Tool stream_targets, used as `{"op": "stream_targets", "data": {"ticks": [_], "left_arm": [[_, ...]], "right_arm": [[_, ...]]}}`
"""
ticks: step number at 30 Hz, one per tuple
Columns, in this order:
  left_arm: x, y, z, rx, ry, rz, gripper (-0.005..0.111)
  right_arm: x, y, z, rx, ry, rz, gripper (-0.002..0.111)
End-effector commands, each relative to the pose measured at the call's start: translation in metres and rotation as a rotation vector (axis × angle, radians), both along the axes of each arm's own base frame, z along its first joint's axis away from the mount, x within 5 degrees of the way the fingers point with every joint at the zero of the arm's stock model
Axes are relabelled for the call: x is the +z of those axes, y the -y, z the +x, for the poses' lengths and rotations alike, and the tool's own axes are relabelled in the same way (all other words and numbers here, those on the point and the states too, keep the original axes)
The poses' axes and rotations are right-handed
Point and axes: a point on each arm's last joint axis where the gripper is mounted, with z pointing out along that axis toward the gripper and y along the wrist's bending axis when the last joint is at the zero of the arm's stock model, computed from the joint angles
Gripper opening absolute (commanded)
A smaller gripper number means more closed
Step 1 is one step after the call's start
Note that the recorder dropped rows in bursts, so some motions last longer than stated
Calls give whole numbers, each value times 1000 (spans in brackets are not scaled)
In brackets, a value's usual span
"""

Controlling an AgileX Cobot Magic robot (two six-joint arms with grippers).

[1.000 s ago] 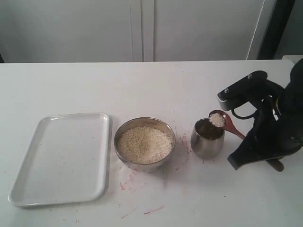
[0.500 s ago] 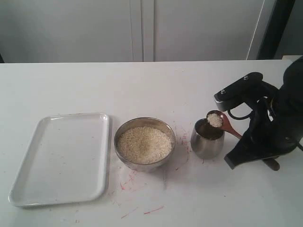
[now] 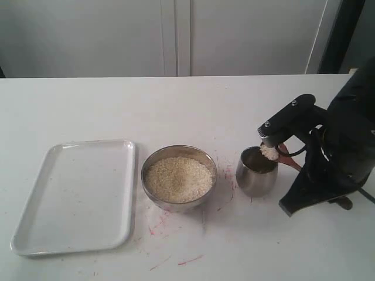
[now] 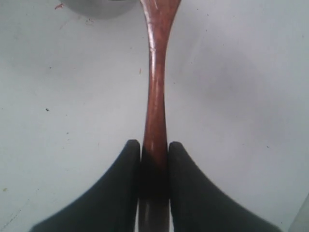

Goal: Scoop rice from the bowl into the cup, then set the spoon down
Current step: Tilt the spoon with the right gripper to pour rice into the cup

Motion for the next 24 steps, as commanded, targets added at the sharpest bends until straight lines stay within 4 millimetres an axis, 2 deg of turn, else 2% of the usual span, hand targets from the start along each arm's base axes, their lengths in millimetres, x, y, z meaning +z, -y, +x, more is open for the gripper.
{"op": "stream_targets", "data": {"ticks": [1,5,18,24], "left_arm": [[-1,0,0,-4,5,-9,14],[-1,0,0,-4,5,-9,14],[-1,0,0,-4,5,-9,14],[-1,0,0,-4,5,-9,14]], "right_arm": [[1,-6,-3,29,19,-49,0],[-2,-7,-3,33,4,-121,0],[-4,-8,-2,27,8,-132,0],[-4,-17,-5,50,29,-174,0]]}}
